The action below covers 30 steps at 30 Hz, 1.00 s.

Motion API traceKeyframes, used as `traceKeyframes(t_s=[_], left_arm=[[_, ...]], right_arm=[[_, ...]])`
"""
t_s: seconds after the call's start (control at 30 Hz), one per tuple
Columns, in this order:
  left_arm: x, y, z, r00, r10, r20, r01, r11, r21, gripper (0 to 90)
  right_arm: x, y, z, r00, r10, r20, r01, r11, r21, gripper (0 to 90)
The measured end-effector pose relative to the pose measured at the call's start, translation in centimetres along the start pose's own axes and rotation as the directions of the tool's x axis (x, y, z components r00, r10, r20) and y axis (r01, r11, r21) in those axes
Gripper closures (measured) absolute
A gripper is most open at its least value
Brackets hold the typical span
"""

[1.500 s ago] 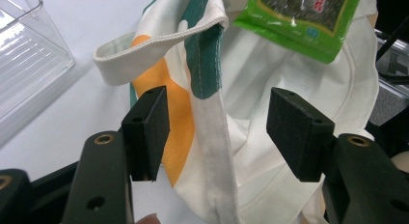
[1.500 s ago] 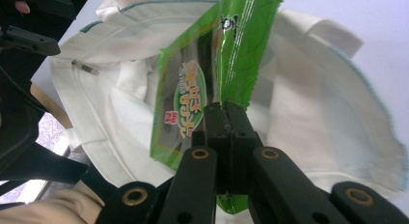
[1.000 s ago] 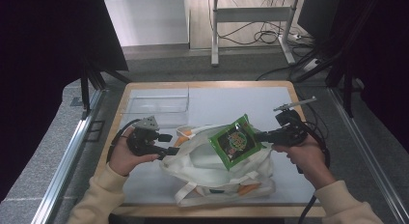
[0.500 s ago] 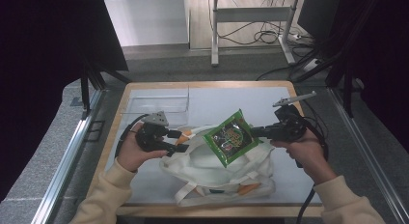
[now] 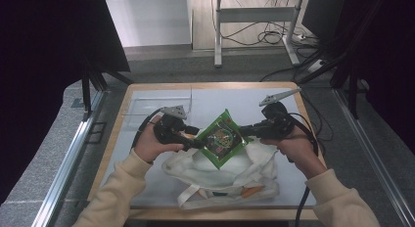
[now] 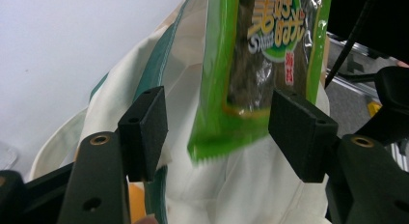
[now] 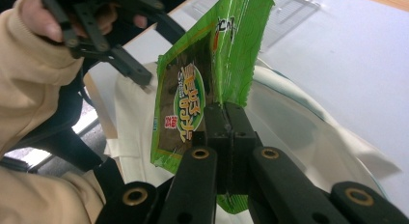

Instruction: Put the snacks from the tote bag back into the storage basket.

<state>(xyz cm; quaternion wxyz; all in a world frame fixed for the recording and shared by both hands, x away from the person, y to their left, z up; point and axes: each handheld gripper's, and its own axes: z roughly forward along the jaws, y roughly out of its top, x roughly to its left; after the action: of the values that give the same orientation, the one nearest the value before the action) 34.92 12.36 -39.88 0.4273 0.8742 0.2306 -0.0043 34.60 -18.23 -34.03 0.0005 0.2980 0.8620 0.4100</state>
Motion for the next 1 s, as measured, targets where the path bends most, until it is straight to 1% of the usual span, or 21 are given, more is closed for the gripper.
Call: traceKeyframes(t_s=[0.03,0.07,0.1,0.17,0.2,0.23,0.27,0.33,0.4,0.43,0.53,0.57,0.63,0.7,0.73,0.77,0.8,0.83,0.93,0.97,1.0], left_arm=[[0.1,0.1,0.2,0.9999,0.009,0.013,-0.009,0.9999,0.007,38.5],[0.2,0.1,0.5,0.9993,0.001,0.038,-0.001,1.0000,0.007,38.8],[0.2,0.2,0.7,0.9986,-0.004,0.054,0.004,0.9999,0.011,39.0],[0.2,0.2,1.1,0.9979,-0.003,0.065,0.002,0.9998,0.019,42.9],[0.1,0.2,1.3,0.9979,-0.001,0.065,-0.001,0.9996,0.028,46.0],[0.0,0.1,1.5,0.9987,0.008,0.050,-0.010,0.9987,0.050,47.9],[-0.1,0.1,1.6,0.9988,0.012,0.048,-0.015,0.9977,0.066,51.9],[-0.1,0.0,1.7,0.9984,0.007,0.056,-0.011,0.9966,0.081,57.2],[-0.2,-0.1,1.5,0.9981,-0.002,0.061,-0.003,0.9965,0.083,62.2],[-0.2,-0.1,1.4,0.9978,0.002,0.067,-0.007,0.9963,0.085,64.4],[-0.2,-0.3,1.2,0.9969,-0.006,0.078,0.000,0.9970,0.078,69.1],[-0.3,-0.3,1.1,0.9972,-0.007,0.075,0.002,0.9973,0.073,71.4],[-0.4,-0.5,1.1,0.9973,-0.008,0.073,0.003,0.9978,0.067,72.3],[-0.6,-0.6,1.3,0.9989,-0.002,0.047,-0.002,0.9973,0.073,72.4],[-0.6,-0.7,1.4,0.9991,0.003,0.043,-0.006,0.9968,0.080,72.5],[-0.7,-0.8,1.5,0.9989,-0.004,0.047,0.001,0.9972,0.075,72.5],[-0.7,-0.9,1.5,0.9988,0.003,0.049,-0.007,0.9972,0.075,72.5],[-0.7,-1.0,1.4,0.9989,0.002,0.048,-0.006,0.9975,0.071,72.5],[-0.7,-1.2,1.2,0.9988,-0.012,0.048,0.009,0.9986,0.052,72.5],[-0.6,-1.3,1.0,0.9989,-0.009,0.046,0.007,0.9989,0.046,72.4],[-0.6,-1.5,0.8,0.9989,-0.012,0.045,0.010,0.9992,0.040,72.4]], right_arm=[[0.1,0.1,0.2,0.9999,-0.012,-0.007,0.012,1.000,-0.001,89.9],[0.3,0.2,0.4,0.9997,-0.019,-0.014,0.019,1.000,-0.001,89.8],[0.4,0.4,0.6,0.9990,-0.039,-0.021,0.039,0.999,-0.002,89.9],[0.5,0.6,1.0,0.9976,-0.061,-0.032,0.061,0.998,-0.005,89.8],[0.6,0.7,1.1,0.9971,-0.068,-0.033,0.068,0.998,-0.005,89.8],[0.6,0.8,1.4,0.9965,-0.077,-0.032,0.077,0.997,-0.004,89.8],[0.6,0.9,1.6,0.9963,-0.080,-0.030,0.080,0.997,-0.003,89.8],[0.5,0.9,1.8,0.9959,-0.089,-0.019,0.089,0.996,-0.002,89.8],[0.3,0.8,1.9,0.9956,-0.092,-0.016,0.092,0.996,-0.005,89.7],[0.2,0.7,1.9,0.9955,-0.094,-0.016,0.094,0.996,-0.009,89.6],[0.2,0.5,1.9,0.9946,-0.103,-0.010,0.103,0.994,-0.021,88.0],[0.2,0.4,1.8,0.9938,-0.111,0.003,0.111,0.993,-0.027,86.2],[0.1,0.2,1.8,0.9933,-0.115,0.008,0.115,0.993,-0.034,84.1],[0.1,-0.1,1.8,0.9922,-0.123,0.020,0.124,0.991,-0.050,83.1],[0.1,-0.2,1.7,0.9916,-0.128,0.019,0.129,0.990,-0.059,83.0],[0.0,-0.3,1.7,0.9923,-0.123,0.018,0.124,0.990,-0.063,81.4],[0.0,-0.3,1.7,0.9921,-0.123,0.024,0.124,0.990,-0.066,77.8],[0.0,-0.4,1.7,0.9918,-0.124,0.031,0.126,0.990,-0.067,72.6],[-0.1,-0.7,1.4,0.9915,-0.113,0.065,0.118,0.990,-0.083,59.6],[-0.2,-0.8,1.3,0.9907,-0.111,0.079,0.118,0.989,-0.091,56.0],[-0.2,-1.0,1.1,0.9900,-0.106,0.093,0.116,0.988,-0.105,54.2]])
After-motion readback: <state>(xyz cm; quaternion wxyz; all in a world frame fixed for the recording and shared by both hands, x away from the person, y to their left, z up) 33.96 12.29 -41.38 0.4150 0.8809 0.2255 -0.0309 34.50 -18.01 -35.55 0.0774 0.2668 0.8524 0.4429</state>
